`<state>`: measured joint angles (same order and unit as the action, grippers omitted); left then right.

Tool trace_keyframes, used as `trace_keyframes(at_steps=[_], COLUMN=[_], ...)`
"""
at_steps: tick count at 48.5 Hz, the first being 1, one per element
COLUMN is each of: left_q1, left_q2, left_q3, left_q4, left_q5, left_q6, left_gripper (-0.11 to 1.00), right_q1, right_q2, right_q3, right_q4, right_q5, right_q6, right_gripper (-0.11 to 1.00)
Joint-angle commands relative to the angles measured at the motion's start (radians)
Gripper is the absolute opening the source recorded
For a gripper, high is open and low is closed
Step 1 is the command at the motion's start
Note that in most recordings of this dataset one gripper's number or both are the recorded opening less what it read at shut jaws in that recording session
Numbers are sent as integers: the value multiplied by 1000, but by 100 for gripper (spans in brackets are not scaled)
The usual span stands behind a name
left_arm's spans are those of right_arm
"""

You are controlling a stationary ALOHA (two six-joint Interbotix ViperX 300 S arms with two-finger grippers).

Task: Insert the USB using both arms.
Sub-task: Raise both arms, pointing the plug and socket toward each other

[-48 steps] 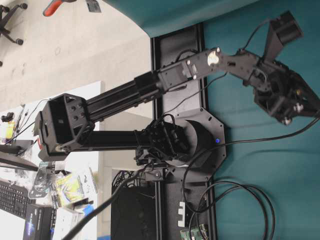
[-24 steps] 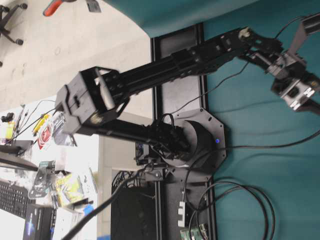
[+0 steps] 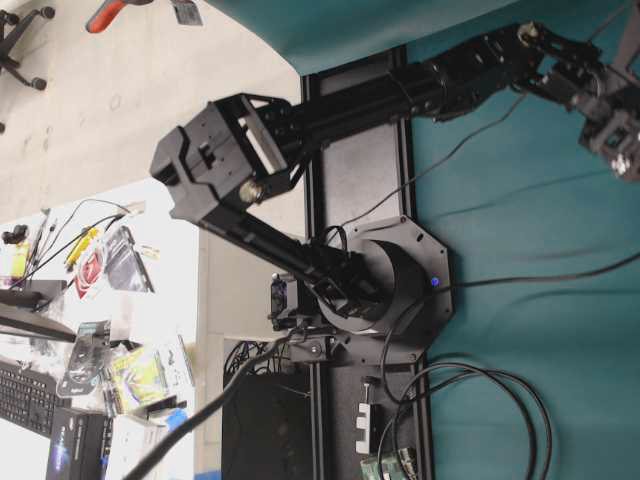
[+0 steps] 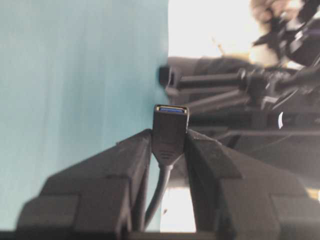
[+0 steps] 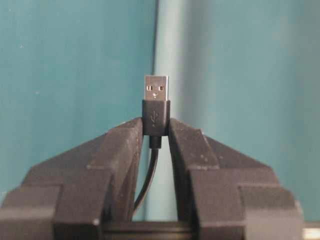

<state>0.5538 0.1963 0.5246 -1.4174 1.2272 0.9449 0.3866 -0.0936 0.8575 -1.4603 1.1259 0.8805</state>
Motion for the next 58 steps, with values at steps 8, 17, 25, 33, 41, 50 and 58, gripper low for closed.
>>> trace_keyframes(at_steps=[8, 17, 25, 33, 41, 50, 58], left_q1=[31, 28, 17, -6, -28, -31, -31], left_q2=[28, 77, 115, 149, 164, 179, 192], left_q3=[-43, -87, -121, -129, -133, -152, -175], left_q4=[-46, -58, -67, -74, -97, -114, -114], left_q5=[55, 121, 161, 184, 212, 227, 236], left_q6=[34, 29, 29, 23, 17, 3, -2], left_gripper=[23, 23, 23, 23, 23, 23, 23], right_q1=[3, 3, 3, 3, 6, 8, 20], right_q2=[60, 91, 106, 132, 150, 166, 173], right_q3=[-11, -11, -25, -43, -69, -81, -97], right_q4=[-75, -135, -178, -235, -273, -325, -357], right_q5=[34, 55, 87, 92, 81, 83, 81], right_q6=[11, 11, 11, 11, 11, 11, 9], right_gripper=[21, 21, 21, 21, 21, 21, 21])
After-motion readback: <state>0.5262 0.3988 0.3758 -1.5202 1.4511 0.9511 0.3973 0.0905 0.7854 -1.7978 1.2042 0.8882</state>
